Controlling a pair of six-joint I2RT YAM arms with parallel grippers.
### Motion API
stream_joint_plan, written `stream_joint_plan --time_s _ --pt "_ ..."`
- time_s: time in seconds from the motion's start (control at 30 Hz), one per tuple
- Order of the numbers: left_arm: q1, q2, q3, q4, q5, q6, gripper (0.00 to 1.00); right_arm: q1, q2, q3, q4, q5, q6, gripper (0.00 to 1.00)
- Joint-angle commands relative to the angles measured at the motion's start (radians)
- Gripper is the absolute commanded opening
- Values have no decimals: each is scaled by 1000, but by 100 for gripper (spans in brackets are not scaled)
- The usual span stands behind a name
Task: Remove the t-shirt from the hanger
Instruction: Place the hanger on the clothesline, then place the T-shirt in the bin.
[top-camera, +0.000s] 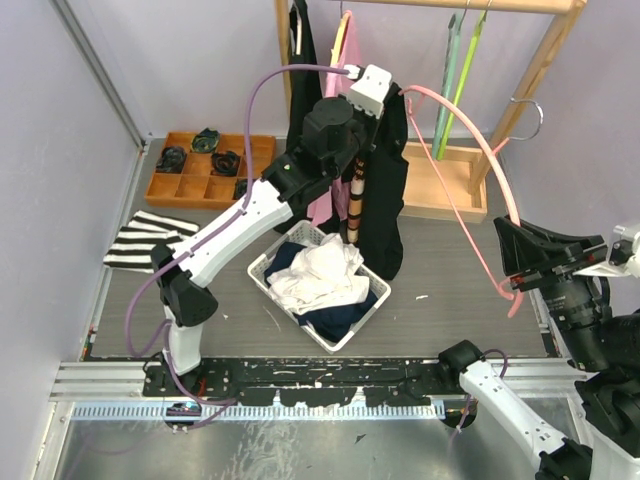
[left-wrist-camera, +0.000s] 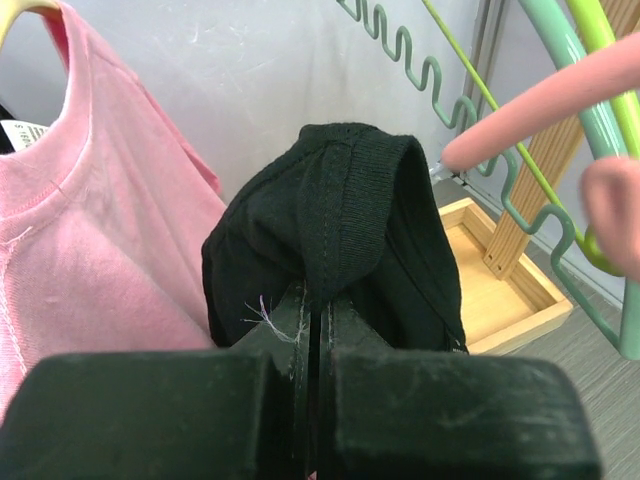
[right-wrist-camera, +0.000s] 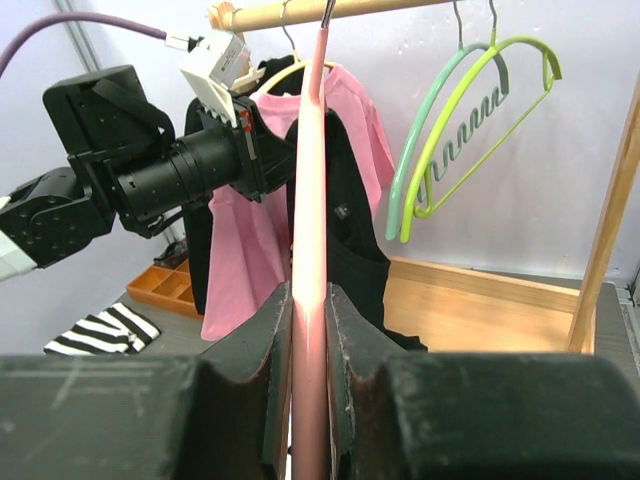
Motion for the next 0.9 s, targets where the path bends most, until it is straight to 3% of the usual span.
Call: stream_joint_plan --time_s 0.0,0.27,0.57,0.87 --pt "8 -25 3 18 -11 -11 0 -2 3 40 75 40 8 1" --pt "9 -191 -232 88 29 -30 0 -4 66 13 88 130 58 1" --pt "7 -401 -425 191 226 -92 0 -4 143 2 56 332 120 1" --pt "7 -508 -463 208 336 -154 0 -5 211 -18 164 227 87 1"
